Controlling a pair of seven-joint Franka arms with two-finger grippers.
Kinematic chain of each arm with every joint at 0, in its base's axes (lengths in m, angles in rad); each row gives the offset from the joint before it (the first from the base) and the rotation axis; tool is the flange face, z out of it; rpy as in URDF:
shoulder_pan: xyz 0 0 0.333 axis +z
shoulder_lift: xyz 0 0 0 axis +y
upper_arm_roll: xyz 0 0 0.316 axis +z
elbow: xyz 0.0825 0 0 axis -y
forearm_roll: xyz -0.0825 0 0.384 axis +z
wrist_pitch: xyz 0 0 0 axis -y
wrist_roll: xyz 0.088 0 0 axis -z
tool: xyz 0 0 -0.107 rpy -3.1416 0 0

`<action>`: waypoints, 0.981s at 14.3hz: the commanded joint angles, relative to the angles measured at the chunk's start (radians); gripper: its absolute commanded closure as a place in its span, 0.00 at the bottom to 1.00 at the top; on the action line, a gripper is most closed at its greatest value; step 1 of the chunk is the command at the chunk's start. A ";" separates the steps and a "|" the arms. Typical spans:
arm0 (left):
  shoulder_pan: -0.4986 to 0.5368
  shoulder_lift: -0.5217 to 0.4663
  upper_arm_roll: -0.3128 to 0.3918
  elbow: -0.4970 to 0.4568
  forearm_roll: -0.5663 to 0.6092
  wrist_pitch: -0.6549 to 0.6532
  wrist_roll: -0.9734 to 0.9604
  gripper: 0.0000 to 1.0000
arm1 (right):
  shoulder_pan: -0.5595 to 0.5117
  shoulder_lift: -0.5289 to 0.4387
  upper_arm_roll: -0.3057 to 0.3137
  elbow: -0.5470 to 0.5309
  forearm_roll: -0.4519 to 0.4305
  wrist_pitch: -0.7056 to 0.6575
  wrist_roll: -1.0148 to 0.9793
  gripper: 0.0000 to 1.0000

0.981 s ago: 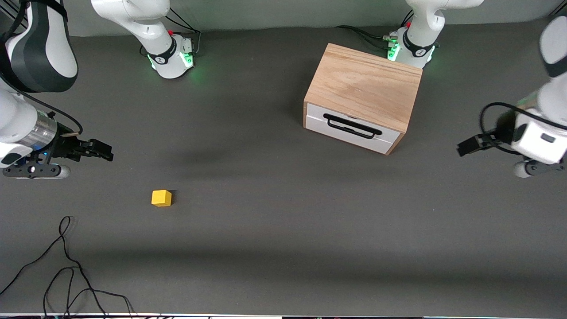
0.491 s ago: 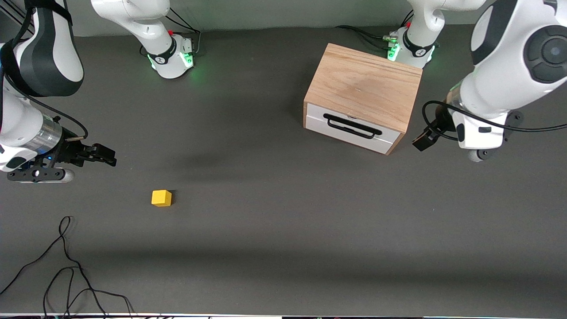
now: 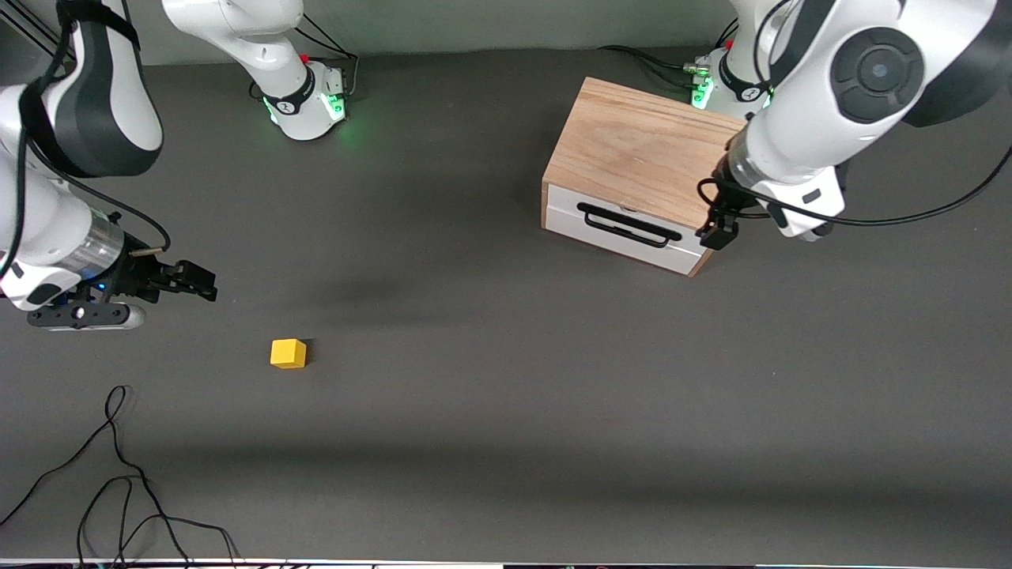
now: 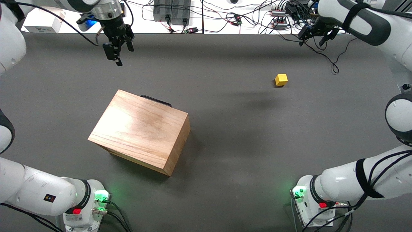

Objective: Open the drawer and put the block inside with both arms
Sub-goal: 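Lower the left gripper to the drawer handle while the right gripper reaches the cube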

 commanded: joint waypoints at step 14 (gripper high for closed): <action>-0.189 -0.066 -0.027 -0.391 0.022 0.356 -0.244 0.00 | 0.010 0.317 -0.005 -0.074 0.005 0.436 -0.004 0.00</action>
